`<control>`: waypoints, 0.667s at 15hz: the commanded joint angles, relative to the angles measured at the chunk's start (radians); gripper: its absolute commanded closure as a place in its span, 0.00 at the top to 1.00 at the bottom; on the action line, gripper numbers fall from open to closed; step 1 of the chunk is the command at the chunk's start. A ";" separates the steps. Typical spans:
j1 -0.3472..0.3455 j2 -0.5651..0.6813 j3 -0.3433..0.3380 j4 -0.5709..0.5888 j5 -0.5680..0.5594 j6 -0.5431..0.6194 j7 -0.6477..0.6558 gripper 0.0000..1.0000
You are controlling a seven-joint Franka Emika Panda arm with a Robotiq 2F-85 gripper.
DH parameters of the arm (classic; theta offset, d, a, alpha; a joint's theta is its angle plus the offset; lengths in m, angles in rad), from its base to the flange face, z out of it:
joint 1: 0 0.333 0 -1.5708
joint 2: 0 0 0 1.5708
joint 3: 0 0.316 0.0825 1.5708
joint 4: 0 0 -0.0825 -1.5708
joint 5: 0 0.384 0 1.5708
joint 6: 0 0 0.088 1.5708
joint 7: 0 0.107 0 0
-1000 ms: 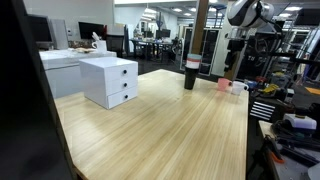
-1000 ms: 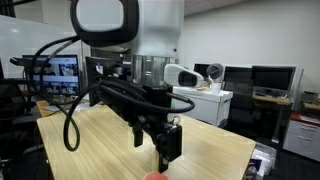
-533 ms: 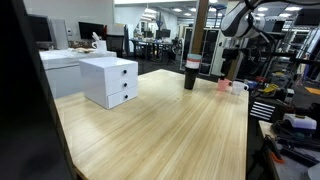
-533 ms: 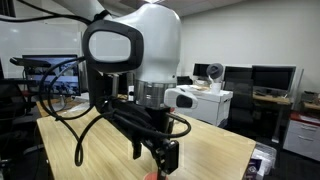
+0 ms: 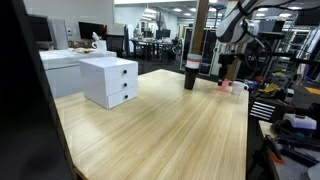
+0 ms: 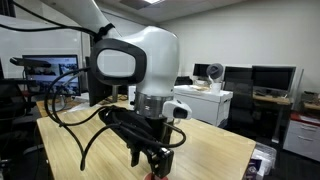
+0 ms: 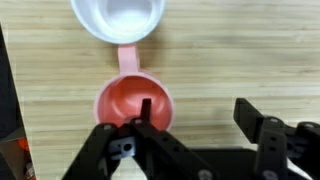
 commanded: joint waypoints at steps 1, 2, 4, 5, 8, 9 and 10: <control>-0.014 0.006 0.012 -0.004 -0.014 0.020 0.003 0.51; -0.013 0.003 0.010 -0.007 -0.018 0.018 0.008 0.43; -0.010 -0.008 0.007 -0.012 -0.026 0.013 0.020 0.29; -0.009 -0.011 0.006 -0.013 -0.029 0.009 0.022 0.23; 0.001 -0.022 0.000 -0.016 -0.062 0.005 0.059 0.05; 0.001 -0.025 0.000 -0.017 -0.068 0.002 0.066 0.04; 0.002 -0.029 -0.001 -0.015 -0.078 -0.008 0.075 0.02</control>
